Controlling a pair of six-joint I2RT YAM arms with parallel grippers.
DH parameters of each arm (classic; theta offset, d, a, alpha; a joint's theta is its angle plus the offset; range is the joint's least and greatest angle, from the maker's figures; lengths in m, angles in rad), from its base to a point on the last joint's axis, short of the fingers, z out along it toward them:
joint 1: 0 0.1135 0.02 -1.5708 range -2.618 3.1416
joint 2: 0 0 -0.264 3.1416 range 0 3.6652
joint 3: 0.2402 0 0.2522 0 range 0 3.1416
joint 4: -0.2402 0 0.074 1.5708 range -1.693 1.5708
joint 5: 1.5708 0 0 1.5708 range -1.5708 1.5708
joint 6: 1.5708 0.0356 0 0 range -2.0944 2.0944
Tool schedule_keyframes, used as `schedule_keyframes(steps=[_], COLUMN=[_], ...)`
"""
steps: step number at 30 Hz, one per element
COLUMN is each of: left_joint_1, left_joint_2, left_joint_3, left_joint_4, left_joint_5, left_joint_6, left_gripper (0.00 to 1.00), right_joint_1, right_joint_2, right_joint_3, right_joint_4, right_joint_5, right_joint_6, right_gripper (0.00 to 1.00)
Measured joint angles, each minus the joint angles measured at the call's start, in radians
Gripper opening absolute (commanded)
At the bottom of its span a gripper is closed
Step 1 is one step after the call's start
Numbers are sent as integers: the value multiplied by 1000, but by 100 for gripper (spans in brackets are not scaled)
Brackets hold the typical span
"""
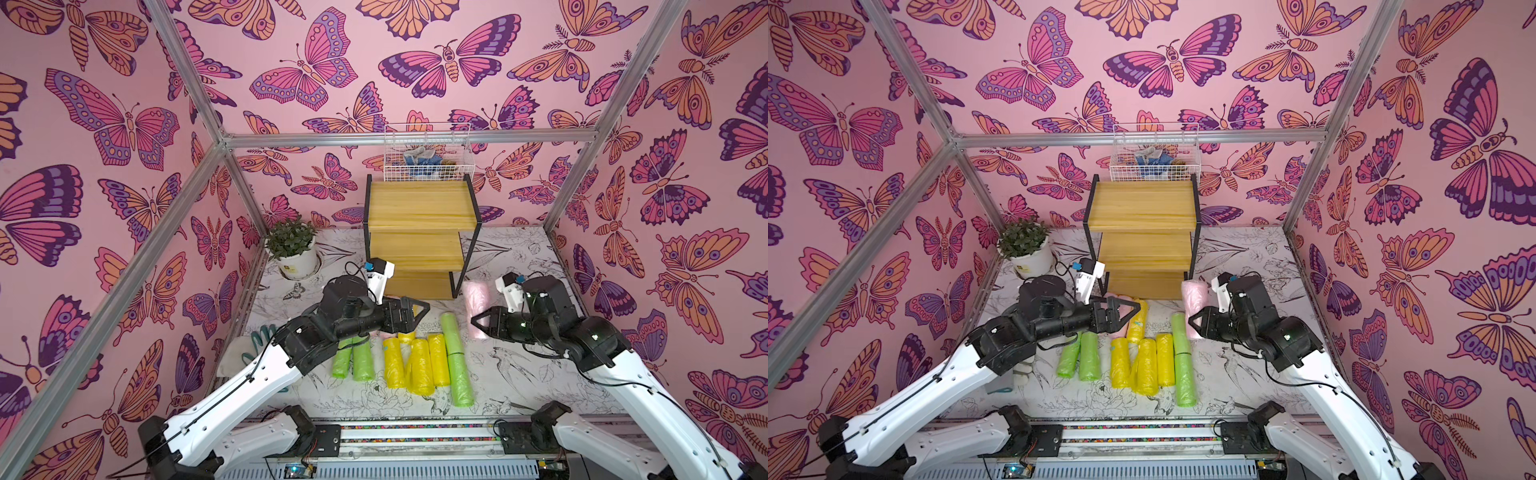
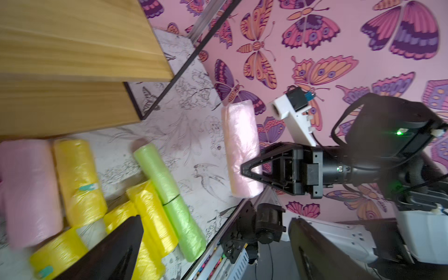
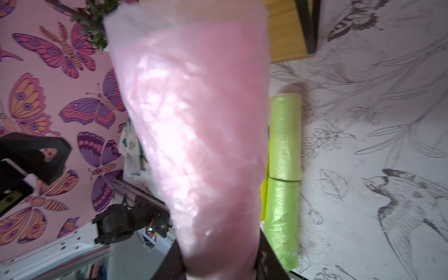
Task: Sort the rolls of trash bags by color and place them on the shelf
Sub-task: Pick up the roll of trash bags from the center of the board.
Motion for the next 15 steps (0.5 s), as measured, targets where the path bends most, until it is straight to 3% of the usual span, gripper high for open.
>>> schedule_keyframes(steps=[6,15], left_joint_1=[-30,-49], left_joint_2=[54,73], left_joint_3=[5,13], left_joint_4=[176,235], left_joint_5=[84,102], left_joint_6=[-31,-47], left_gripper=[100,94], right_joint_1=[113,244], right_joint_2=[21,65], right_joint_3=[58,111], right_joint_4=[72,166], right_joint_5=[-77,-102], right_joint_6=[63,121], right_gripper=[0,0])
